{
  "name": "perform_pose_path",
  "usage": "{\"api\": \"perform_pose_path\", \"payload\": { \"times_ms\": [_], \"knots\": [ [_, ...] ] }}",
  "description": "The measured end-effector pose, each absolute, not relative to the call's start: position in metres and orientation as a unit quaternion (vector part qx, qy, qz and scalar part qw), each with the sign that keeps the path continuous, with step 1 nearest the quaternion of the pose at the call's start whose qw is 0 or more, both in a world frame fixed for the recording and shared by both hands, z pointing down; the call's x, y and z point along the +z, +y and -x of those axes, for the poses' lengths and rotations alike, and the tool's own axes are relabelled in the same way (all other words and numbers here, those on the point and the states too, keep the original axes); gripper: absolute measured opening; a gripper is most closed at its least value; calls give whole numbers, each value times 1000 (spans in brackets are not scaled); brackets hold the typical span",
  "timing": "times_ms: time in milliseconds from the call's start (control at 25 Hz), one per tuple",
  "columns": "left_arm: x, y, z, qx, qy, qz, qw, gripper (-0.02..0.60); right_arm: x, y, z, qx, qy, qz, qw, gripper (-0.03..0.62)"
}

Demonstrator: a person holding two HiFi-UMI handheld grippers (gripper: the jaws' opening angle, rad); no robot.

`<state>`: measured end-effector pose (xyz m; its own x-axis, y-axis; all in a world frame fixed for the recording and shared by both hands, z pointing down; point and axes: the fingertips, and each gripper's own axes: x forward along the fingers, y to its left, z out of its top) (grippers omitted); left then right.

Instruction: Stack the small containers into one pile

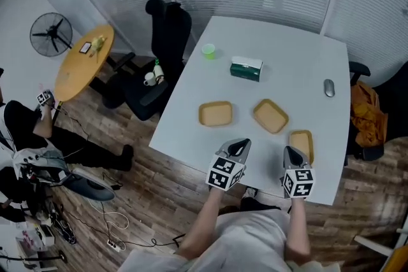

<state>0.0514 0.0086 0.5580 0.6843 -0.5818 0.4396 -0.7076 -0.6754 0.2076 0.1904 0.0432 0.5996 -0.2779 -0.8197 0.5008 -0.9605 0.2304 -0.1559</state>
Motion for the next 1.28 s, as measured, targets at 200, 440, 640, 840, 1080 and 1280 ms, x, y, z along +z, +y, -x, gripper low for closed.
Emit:
{"api": "perform_pose_path", "payload": {
  "times_ms": [200, 440, 640, 840, 1080, 1280],
  "knots": [
    [577, 5, -105, 190, -307, -914, 187, 0, 609, 49, -245, 232, -730, -623, 158, 2],
    [602, 19, -173, 221, -242, -925, 191, 0, 616, 60, -304, 237, -696, -658, 165, 2],
    [636, 35, -212, 266, -202, -920, 206, 2, 638, 57, -337, 259, -697, -641, 193, 2],
    [667, 30, -227, 292, -237, -903, 208, 2, 669, 52, -351, 279, -717, -595, 232, 2],
    [698, 19, -239, 297, -288, -877, 245, 44, 698, 46, -356, 301, -722, -567, 260, 40],
    [721, 22, -242, 307, -311, -851, 292, 90, 710, 35, -360, 318, -716, -562, 264, 86]
  ]
}}
